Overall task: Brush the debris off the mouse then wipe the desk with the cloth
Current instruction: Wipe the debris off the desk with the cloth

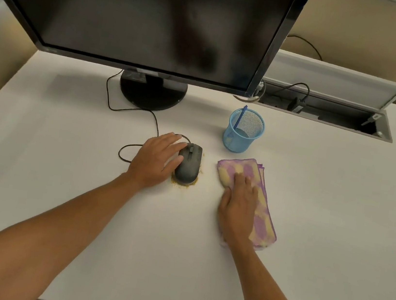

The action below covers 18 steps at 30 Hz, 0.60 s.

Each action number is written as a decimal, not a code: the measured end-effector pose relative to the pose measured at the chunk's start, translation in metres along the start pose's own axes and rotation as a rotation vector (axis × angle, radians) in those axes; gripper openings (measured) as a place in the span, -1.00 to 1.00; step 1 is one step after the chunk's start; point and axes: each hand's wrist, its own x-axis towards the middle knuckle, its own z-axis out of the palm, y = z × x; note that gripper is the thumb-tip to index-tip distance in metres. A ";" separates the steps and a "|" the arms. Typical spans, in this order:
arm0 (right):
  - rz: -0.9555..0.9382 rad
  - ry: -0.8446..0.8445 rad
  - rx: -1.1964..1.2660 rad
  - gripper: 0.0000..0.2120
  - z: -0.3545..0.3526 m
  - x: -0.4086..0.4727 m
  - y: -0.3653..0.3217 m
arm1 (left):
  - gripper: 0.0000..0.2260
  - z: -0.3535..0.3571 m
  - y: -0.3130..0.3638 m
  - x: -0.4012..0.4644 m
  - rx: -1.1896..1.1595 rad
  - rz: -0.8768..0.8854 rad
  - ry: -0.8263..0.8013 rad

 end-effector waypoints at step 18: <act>-0.356 -0.129 0.051 -0.52 -0.007 0.016 0.006 | -0.30 -0.001 0.081 0.007 -0.034 -0.621 -0.022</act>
